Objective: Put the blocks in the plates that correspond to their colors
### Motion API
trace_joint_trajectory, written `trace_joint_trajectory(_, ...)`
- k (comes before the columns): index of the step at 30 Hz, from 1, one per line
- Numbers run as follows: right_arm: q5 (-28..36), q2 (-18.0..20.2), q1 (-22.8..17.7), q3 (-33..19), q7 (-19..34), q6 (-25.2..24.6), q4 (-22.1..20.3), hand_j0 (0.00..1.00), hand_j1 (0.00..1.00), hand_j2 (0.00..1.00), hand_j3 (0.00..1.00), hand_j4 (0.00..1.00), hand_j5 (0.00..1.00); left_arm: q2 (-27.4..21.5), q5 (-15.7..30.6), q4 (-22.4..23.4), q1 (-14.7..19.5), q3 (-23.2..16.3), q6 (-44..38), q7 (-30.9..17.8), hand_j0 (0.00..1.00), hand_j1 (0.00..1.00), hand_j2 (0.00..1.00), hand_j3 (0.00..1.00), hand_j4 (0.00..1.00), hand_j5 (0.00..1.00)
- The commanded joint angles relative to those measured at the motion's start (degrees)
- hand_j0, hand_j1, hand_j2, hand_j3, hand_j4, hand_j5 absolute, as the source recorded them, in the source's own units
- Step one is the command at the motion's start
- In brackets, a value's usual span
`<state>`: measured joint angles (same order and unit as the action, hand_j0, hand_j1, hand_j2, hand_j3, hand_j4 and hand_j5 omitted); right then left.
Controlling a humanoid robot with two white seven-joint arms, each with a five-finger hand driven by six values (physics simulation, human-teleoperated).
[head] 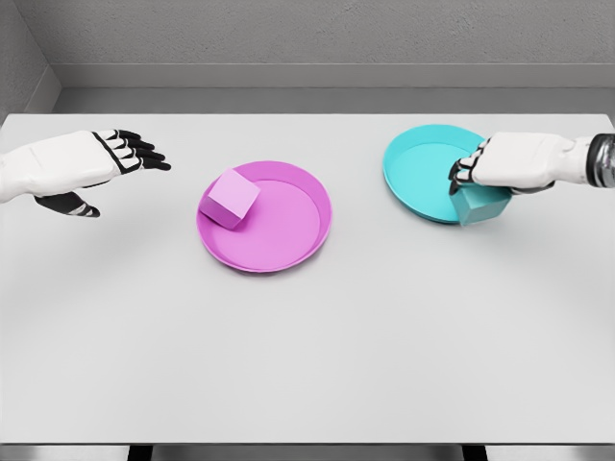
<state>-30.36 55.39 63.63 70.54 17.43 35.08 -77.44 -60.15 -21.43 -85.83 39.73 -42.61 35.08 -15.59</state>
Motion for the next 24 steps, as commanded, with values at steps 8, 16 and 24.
trace_joint_trajectory(8, -0.3, -4.3, 1.5, -0.1, 0.3, -0.1, 6.9, 0.61, 0.61, 0.61, 0.61, 0.61, 0.61, -0.5, 0.4, 0.0, -0.1, 0.1, -0.1, 0.0, 1.0, 1.0, 1.0, 1.0, 1.0, 1.0)
trace_joint_trajectory(16, -0.3, -7.3, 2.1, -0.1, 0.2, -0.1, 10.8, 0.66, 0.66, 0.66, 0.66, 0.66, 0.66, -0.5, 0.5, 0.0, 0.0, 0.1, -0.1, 0.0, 1.0, 1.0, 1.0, 1.0, 1.0, 1.0)
trace_joint_trajectory(24, 0.1, -7.7, 2.5, -1.4, 0.2, -0.1, 10.6, 1.0, 1.0, 1.0, 1.0, 1.0, 1.0, -0.8, 0.5, 0.0, 0.0, 0.1, -0.1, 0.0, 1.0, 1.0, 1.0, 1.0, 1.0, 1.0)
